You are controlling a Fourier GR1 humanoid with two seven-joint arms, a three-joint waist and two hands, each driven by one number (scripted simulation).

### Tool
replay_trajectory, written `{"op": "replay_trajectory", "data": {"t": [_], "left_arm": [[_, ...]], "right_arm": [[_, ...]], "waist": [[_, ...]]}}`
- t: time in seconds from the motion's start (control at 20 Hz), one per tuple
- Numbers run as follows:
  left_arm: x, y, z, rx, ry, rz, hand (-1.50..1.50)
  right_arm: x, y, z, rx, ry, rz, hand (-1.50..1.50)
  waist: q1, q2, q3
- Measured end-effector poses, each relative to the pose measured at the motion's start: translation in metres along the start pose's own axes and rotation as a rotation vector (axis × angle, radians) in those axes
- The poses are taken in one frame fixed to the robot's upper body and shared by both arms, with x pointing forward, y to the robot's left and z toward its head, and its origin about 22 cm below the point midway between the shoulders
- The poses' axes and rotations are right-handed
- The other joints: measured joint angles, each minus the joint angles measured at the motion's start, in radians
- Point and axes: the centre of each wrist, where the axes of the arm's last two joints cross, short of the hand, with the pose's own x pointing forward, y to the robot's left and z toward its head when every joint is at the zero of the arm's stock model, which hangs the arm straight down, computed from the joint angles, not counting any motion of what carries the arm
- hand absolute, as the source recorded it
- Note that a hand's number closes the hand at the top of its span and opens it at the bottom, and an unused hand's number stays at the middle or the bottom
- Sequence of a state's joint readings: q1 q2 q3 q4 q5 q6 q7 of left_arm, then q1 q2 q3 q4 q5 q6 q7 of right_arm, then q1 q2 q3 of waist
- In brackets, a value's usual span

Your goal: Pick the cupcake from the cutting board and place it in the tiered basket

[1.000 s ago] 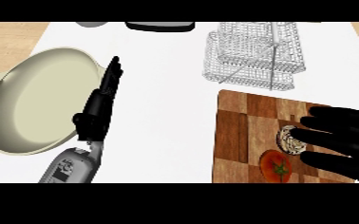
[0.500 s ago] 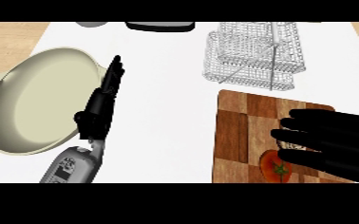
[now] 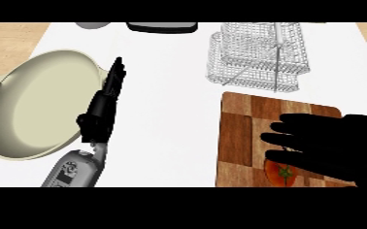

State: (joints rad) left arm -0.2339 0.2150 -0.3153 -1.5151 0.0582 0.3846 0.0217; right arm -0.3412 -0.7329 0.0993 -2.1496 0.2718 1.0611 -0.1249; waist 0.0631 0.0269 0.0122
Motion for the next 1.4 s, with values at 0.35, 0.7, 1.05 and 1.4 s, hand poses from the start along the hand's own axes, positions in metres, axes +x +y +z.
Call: {"op": "replay_trajectory", "data": {"t": [0.35, 0.7, 1.05, 1.4], "left_arm": [[-0.006, 0.001, 0.003, -0.004, 0.006, -0.005, 0.0], [-0.007, 0.008, 0.004, 0.008, 0.01, -0.009, 0.0], [-0.006, 0.015, 0.009, 0.022, 0.027, -0.013, 0.0], [-0.009, 0.015, 0.008, 0.038, 0.036, -0.018, 0.0]], "right_arm": [[-0.02, 0.025, -0.021, 0.049, 0.012, 0.031, -1.5], [-0.071, 0.077, -0.029, 0.07, -0.031, 0.082, -1.5], [-0.129, 0.122, -0.032, 0.092, -0.1, 0.124, -1.5], [-0.161, 0.148, -0.044, 0.107, -0.112, 0.111, -1.5]], "waist": [[0.0, -0.001, -0.002], [-0.012, -0.009, -0.005], [-0.032, -0.019, -0.01], [-0.048, -0.023, -0.011]]}}
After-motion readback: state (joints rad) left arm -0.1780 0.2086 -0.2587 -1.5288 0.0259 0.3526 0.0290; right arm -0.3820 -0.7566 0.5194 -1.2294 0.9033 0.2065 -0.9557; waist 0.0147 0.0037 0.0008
